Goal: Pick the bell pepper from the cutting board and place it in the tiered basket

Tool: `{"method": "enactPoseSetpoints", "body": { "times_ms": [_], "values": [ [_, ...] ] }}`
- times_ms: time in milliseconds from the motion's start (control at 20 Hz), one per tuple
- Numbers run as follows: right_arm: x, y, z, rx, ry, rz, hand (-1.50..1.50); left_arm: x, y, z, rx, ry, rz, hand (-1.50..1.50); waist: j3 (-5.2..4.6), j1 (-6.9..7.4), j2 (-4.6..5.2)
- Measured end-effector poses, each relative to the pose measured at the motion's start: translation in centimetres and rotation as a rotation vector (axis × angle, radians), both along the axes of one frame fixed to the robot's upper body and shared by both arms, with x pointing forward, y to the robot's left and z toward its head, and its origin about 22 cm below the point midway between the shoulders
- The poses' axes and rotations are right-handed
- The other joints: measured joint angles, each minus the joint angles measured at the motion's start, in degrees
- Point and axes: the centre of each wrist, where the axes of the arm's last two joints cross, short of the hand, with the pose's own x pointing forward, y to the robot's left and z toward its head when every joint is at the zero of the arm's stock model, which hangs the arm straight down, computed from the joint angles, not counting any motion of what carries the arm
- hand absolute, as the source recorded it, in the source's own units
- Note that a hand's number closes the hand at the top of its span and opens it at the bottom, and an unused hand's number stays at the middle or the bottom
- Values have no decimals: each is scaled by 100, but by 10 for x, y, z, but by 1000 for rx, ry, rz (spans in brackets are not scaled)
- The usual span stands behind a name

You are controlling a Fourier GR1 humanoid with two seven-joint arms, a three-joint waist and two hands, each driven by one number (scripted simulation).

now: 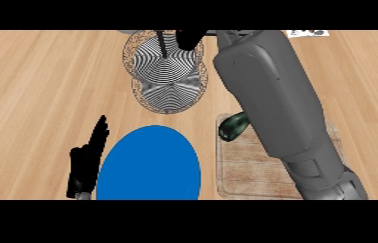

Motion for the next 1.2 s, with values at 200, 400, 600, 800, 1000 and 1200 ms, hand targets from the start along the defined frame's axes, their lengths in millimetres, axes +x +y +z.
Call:
{"method": "enactPoseSetpoints", "body": {
  "times_ms": [200, 400, 600, 800, 1000, 1200],
  "values": [
    [15, 12, -19, -28, 24, -18, 150, 0, -4, -2, 1, 1, -4, 0, 0, 7, 1],
    [29, 19, -40, -26, 42, -44, 150, 6, -1, 0, 1, 2, -12, 0, -1, 32, 11],
    [40, 17, -63, 30, 76, -54, 150, 10, -5, 0, -3, -3, -22, 0, 1, 91, 27],
    [47, 10, -71, 199, 157, -58, -150, 11, -7, 2, -3, -5, -34, 0, 6, 177, 33],
    [51, 0, -86, 363, 185, -39, -150, 11, -9, -3, -2, -9, -39, 0, 16, 201, 36],
    [53, -2, -83, 526, 164, -25, -150, 11, -14, -3, -4, -8, -39, 0, 17, 196, 26]
  ]
}}
